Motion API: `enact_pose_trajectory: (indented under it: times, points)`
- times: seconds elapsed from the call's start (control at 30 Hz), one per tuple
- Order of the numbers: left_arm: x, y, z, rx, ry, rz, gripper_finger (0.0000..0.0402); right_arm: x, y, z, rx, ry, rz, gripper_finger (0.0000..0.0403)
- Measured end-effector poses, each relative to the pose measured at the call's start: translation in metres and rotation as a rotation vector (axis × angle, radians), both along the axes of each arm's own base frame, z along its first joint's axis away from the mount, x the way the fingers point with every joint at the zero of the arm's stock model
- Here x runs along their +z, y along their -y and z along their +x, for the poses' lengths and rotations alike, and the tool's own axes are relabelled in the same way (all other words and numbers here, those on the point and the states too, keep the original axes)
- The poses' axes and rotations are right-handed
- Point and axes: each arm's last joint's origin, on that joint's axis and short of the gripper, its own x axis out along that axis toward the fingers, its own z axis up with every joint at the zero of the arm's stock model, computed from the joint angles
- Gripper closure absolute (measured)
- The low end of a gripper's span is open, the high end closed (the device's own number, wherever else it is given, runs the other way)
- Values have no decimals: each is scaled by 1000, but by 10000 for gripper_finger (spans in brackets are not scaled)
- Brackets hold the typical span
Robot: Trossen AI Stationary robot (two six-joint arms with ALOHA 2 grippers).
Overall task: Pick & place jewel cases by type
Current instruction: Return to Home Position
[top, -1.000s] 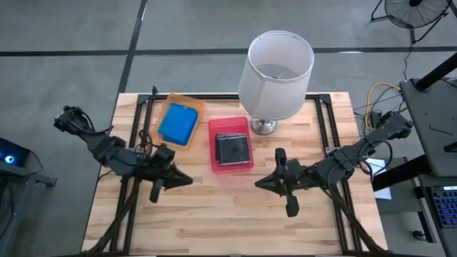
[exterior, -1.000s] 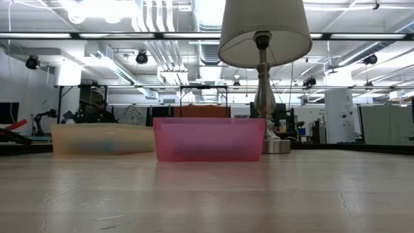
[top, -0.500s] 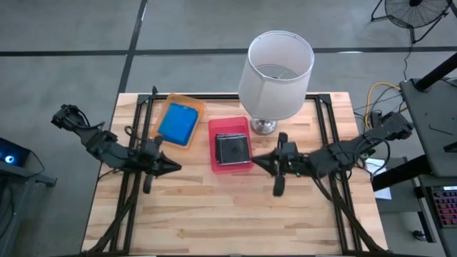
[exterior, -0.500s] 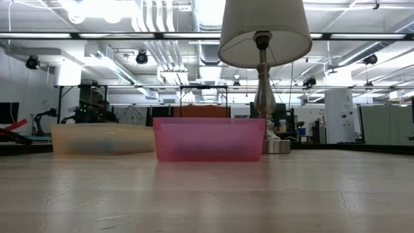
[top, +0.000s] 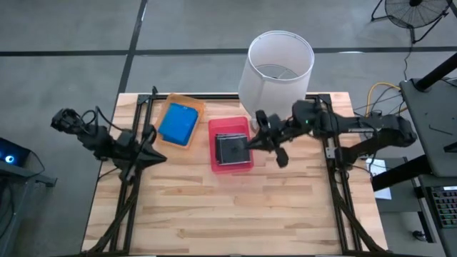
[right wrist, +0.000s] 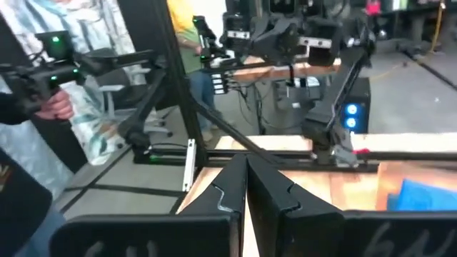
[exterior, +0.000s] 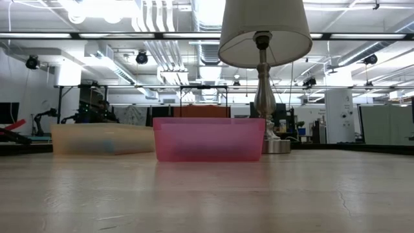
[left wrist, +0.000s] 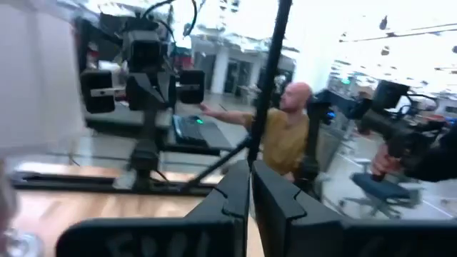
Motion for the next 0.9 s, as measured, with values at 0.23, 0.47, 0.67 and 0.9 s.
enact_pose_trajectory:
  times: [0.23,0.47,0.67,0.9]
  points:
    - [-14,-14,12,118,-15,13,401,4,46,-11,53,38,-39,394]
    - [-13,-34,22,151,9,39,401,4,63,-22,211,34,-15,394]
    - [-16,-47,25,200,-2,58,401,6,55,-26,239,21,-9,394]
    - [-15,-47,23,121,10,81,401,11,24,-39,48,12,16,394]
